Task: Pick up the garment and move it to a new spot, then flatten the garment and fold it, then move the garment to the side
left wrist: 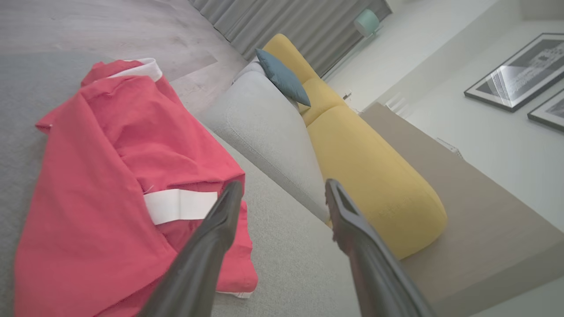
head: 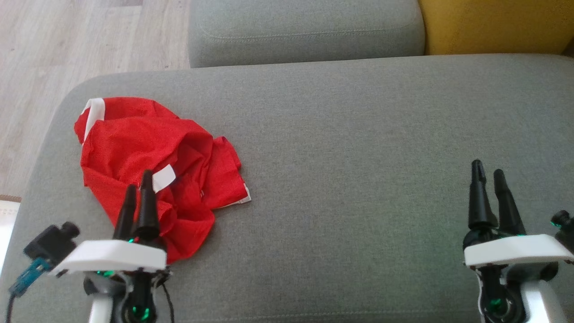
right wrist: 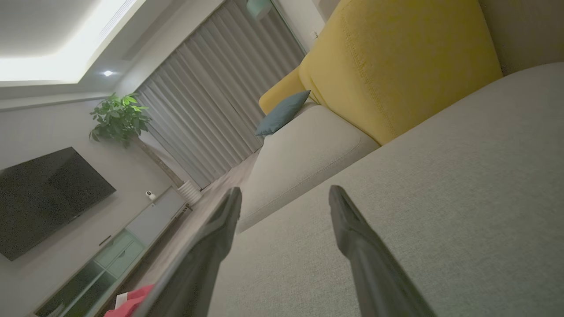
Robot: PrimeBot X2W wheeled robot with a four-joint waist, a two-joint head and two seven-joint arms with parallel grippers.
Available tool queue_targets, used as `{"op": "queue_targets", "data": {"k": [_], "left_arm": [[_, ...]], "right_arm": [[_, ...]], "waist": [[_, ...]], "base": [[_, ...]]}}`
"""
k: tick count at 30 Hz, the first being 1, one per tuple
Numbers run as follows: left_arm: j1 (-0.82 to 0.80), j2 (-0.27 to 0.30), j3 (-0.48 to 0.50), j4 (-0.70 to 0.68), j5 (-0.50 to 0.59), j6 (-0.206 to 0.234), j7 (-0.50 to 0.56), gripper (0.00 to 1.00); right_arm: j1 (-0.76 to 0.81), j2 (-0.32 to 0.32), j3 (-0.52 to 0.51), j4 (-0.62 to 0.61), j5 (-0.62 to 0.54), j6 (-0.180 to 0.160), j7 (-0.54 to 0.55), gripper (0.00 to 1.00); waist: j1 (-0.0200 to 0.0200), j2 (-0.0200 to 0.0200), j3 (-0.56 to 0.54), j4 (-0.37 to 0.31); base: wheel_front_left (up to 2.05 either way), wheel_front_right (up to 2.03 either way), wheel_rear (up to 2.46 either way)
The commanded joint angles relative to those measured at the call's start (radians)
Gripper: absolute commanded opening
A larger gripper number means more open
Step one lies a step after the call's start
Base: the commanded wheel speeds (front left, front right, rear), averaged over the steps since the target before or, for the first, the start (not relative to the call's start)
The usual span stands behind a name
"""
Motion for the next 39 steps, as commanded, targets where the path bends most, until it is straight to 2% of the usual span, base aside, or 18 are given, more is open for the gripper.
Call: {"op": "queue_targets", "data": {"k": [1, 4, 9, 15, 34, 39], "left_arm": [[-0.06, 0.012, -0.001, -0.05, 0.05, 0.008, -0.015, 1.0], [-0.06, 0.014, -0.037, -0.054, 0.144, 0.02, -0.027, 1.0], [-0.061, 0.027, -0.074, -0.056, 0.22, 0.043, -0.039, 1.0], [-0.071, 0.066, -0.14, -0.056, 0.327, 0.098, -0.056, 1.0], [-0.109, 0.164, -0.324, -0.083, 0.557, 0.282, -0.111, 1.0], [-0.1, 0.149, -0.324, -0.112, 0.553, 0.316, -0.129, 1.0]], "right_arm": [[-0.04, -0.007, 0.024, -0.045, -0.051, 0.004, -0.016, 1.0], [-0.037, -0.007, 0.038, -0.053, -0.117, 0.004, -0.028, 1.0], [-0.031, -0.008, 0.05, -0.055, -0.183, 0.005, -0.04, 1.0], [-0.028, -0.008, 0.059, -0.057, -0.279, 0.005, -0.057, 1.0], [-0.021, -0.009, 0.085, -0.092, -0.543, 0.006, -0.113, 1.0], [-0.015, -0.01, 0.09, -0.096, -0.549, 0.006, -0.131, 1.0]], "waist": [[0.0, 0.0, 0.0, -0.001], [0.0, 0.0, 0.0, -0.002], [0.0, 0.0, 0.0, -0.004], [0.0, 0.0, -0.001, -0.007], [0.0, 0.0, -0.007, -0.014], [0.0, 0.0, -0.008, -0.009]], "base": [[0.0, 0.0, 0.0], [0.0, 0.0, 0.0], [0.0, 0.0, 0.0], [0.0, 0.0, 0.0], [0.0, 0.0, 0.0], [0.0, 0.0, 0.0]]}}
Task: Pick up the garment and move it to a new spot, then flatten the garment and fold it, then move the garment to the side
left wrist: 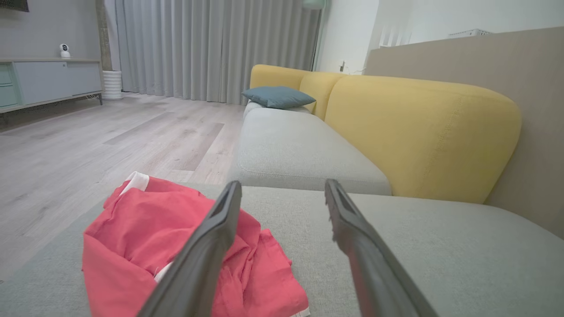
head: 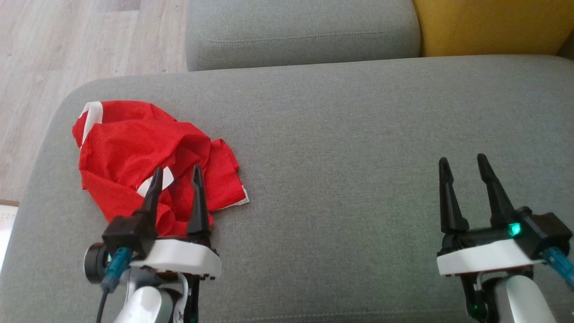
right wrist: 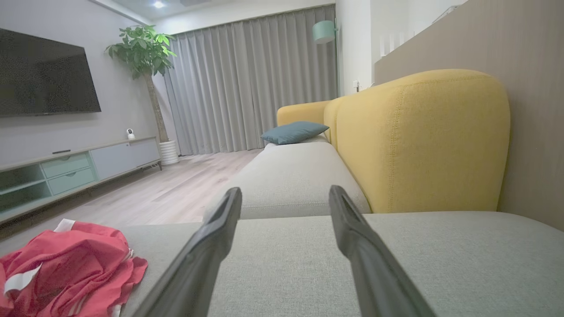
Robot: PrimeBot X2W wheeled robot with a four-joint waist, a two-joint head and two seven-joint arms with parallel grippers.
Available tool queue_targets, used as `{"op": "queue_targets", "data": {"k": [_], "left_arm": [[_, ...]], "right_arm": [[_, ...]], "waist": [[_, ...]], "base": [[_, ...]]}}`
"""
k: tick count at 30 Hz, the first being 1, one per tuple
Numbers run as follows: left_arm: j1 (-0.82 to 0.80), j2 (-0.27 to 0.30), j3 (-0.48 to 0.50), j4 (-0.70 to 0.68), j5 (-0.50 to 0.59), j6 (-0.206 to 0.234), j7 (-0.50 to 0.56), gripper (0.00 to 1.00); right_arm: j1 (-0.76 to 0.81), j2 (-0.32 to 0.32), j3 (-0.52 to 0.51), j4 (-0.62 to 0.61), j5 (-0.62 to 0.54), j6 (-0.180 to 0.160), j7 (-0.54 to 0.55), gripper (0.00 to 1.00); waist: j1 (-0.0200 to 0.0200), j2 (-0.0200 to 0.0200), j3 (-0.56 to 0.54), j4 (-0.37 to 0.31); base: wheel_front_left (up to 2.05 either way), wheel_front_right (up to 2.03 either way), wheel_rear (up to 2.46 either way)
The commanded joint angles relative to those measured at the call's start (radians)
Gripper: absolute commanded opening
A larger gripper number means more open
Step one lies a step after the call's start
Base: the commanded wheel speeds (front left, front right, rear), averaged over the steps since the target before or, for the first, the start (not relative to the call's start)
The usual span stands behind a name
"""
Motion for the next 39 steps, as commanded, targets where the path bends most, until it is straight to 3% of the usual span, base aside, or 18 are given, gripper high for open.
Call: {"op": "queue_targets", "data": {"k": [1, 5, 18, 23, 30, 39], "left_arm": [[-0.045, -0.002, 0.036, -0.049, 0.01, 0.007, -0.017, 1.0], [-0.023, -0.036, 0.076, -0.068, 0.001, -0.021, -0.029, 1.0], [0.048, -0.122, 0.185, -0.016, 0.045, -0.226, -0.064, 1.0], [0.047, -0.126, 0.196, -0.017, 0.108, -0.24, -0.078, 1.0], [0.04, -0.127, 0.19, -0.023, 0.099, -0.232, -0.08, 1.0], [0.047, -0.127, 0.193, -0.011, 0.107, -0.224, -0.08, 1.0]], "right_arm": [[-0.017, -0.008, 0.021, -0.045, -0.004, 0.006, -0.017, 1.0], [-0.007, -0.009, 0.009, -0.033, 0.077, 0.007, -0.029, 1.0], [0.0, -0.009, 0.034, 0.042, 0.231, 0.007, -0.065, 1.0], [-0.005, -0.01, 0.048, 0.048, 0.188, 0.008, -0.079, 1.0], [-0.004, -0.01, 0.043, 0.049, 0.181, 0.008, -0.081, 1.0], [0.02, -0.01, 0.059, 0.056, 0.178, 0.008, -0.081, 1.0]], "waist": [[0.0, 0.0, -0.001, 0.001], [0.0, 0.0, -0.003, 0.002], [0.0, 0.0, -0.014, 0.0], [0.0, 0.0, -0.017, -0.002], [0.0, 0.0, -0.018, 0.011], [0.0, 0.0, -0.037, 0.119]], "base": [[0.0, 0.0, 0.0], [0.0, 0.0, 0.0], [0.0, 0.0, 0.0], [0.0, 0.0, 0.0], [0.0, 0.0, 0.0], [0.0, 0.0, 0.0]]}}
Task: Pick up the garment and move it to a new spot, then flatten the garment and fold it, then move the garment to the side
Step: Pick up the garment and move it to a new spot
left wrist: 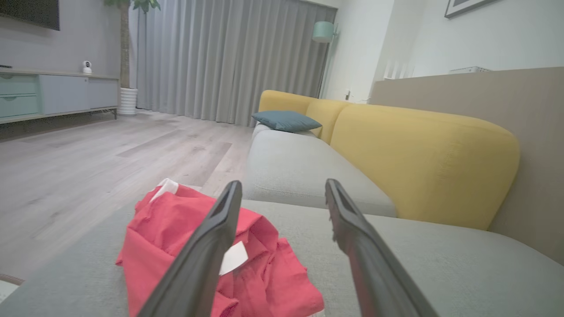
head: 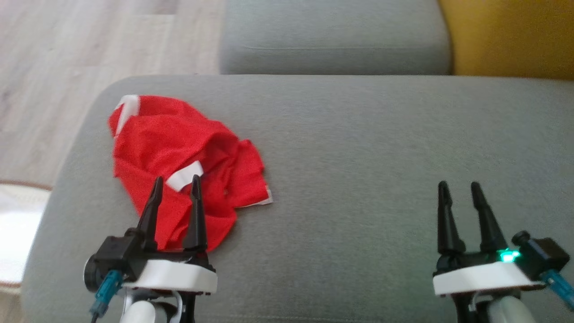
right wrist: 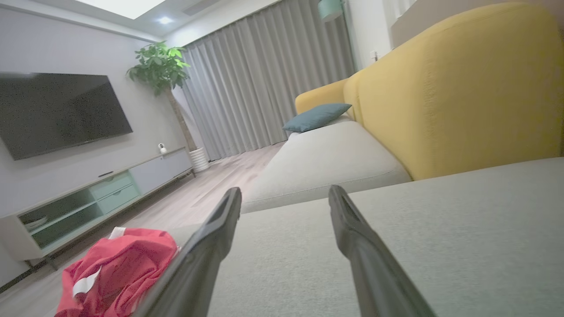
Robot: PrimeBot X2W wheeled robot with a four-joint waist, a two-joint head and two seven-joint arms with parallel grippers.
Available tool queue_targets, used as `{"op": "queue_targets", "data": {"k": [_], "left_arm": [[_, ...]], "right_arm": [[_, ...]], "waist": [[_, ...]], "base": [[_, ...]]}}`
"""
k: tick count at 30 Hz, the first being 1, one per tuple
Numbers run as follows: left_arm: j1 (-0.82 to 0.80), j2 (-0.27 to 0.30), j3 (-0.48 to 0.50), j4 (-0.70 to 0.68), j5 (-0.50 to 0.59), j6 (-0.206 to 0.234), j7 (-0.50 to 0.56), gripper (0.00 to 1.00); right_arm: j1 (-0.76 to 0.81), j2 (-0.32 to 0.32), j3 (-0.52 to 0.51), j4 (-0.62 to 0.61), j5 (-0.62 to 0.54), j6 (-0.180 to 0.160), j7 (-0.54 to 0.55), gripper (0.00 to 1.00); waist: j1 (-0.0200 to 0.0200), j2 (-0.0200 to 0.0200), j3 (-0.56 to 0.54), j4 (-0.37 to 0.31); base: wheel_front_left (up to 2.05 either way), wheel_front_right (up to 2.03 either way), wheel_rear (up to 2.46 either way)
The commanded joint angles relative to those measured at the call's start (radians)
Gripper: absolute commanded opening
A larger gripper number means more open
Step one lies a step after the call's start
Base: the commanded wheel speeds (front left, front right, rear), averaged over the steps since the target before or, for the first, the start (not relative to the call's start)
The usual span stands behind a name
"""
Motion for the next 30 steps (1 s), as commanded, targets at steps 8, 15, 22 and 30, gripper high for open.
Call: {"op": "queue_targets", "data": {"k": [8, 15, 22, 30], "left_arm": [[-0.025, -0.004, 0.054, -0.021, 0.023, -0.002, -0.008, 1.0], [-0.006, -0.004, 0.081, -0.011, 0.045, -0.013, -0.008, 1.0], [0.015, -0.004, 0.12, -0.025, 0.042, -0.004, -0.008, 1.0], [0.023, -0.004, 0.145, -0.028, 0.022, 0.008, -0.008, 1.0]], "right_arm": [[0.003, -0.009, 0.063, -0.016, 0.001, 0.008, -0.011, 1.0], [0.015, -0.009, 0.093, -0.006, 0.023, 0.008, -0.011, 1.0], [-0.009, -0.009, 0.146, 0.004, 0.033, 0.008, -0.011, 1.0], [-0.038, -0.009, 0.17, 0.022, 0.038, 0.008, -0.011, 1.0]], "waist": [[0.0, 0.0, -0.024, 0.198], [0.0, 0.0, -0.037, 0.337], [0.0, 0.0, -0.018, 0.401], [0.0, 0.0, -0.008, 0.409]], "base": [[0.0, 0.0, 0.0], [0.0, 0.0, 0.0], [0.0, 0.0, 0.0], [0.0, 0.0, 0.0]]}}
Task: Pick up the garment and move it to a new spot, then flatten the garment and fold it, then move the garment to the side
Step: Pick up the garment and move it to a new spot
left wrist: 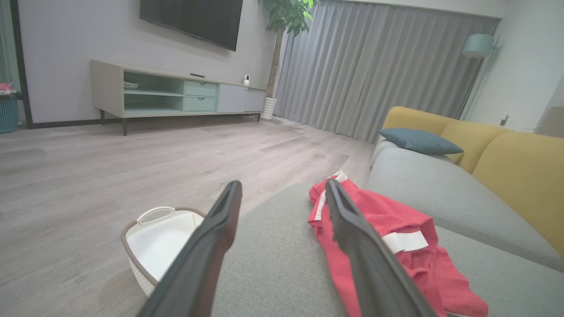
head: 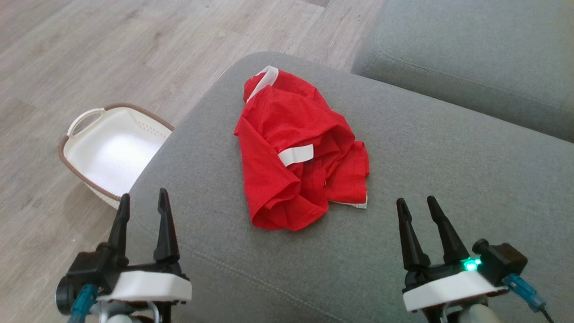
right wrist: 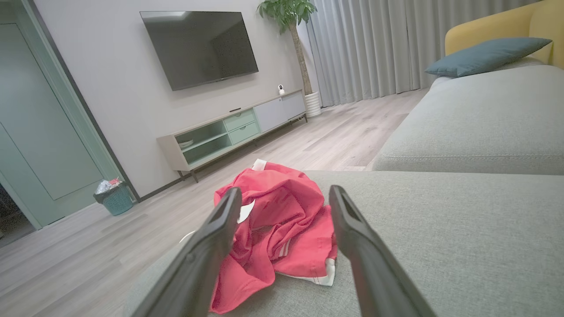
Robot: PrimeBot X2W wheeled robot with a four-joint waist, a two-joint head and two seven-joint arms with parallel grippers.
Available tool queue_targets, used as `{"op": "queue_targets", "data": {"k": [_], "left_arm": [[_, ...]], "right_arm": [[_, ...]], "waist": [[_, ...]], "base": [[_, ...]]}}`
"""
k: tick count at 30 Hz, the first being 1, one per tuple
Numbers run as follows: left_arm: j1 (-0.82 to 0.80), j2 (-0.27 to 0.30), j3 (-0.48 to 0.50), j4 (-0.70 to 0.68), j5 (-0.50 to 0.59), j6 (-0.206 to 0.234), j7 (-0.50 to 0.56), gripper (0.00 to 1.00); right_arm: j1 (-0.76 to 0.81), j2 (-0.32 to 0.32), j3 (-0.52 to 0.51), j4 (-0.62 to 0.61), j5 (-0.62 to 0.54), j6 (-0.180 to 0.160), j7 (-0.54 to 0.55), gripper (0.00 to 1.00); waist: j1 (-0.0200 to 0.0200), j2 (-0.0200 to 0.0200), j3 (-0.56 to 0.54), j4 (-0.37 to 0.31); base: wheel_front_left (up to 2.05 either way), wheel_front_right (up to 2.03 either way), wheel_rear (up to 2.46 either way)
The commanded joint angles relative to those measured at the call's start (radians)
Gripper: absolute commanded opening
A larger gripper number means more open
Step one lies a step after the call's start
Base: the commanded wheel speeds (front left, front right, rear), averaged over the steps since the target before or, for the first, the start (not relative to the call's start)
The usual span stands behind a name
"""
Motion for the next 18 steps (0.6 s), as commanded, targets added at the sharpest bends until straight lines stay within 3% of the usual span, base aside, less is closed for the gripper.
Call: {"op": "queue_targets", "data": {"k": [1, 7, 12, 18], "left_arm": [[-0.039, -0.004, 0.042, -0.026, -0.003, -0.001, -0.008, 1.0], [-0.086, 0.008, 0.06, 0.035, 0.015, -0.05, -0.008, 1.0], [-0.197, 0.053, 0.084, 0.104, 0.013, -0.089, -0.001, 1.0], [-0.413, 0.119, 0.078, 0.219, 0.015, -0.13, 0.12, 1.0]], "right_arm": [[-0.049, -0.009, 0.018, -0.028, 0.008, 0.008, -0.011, 1.0], [-0.024, -0.009, -0.041, -0.037, 0.01, 0.008, -0.011, 1.0], [-0.039, -0.009, -0.083, -0.059, -0.025, 0.008, -0.011, 1.0], [-0.085, -0.009, -0.159, -0.094, -0.078, 0.008, -0.011, 1.0]], "waist": [[0.0, 0.0, -0.002, -0.002], [0.0, 0.0, -0.005, -0.018], [0.0, 0.0, 0.064, -0.083], [0.0, 0.0, 0.176, -0.167]], "base": [[0.0, 0.0, 0.0], [0.0, 0.0, 0.0], [0.0, 0.0, 0.0], [0.0, 0.0, 0.0]]}}
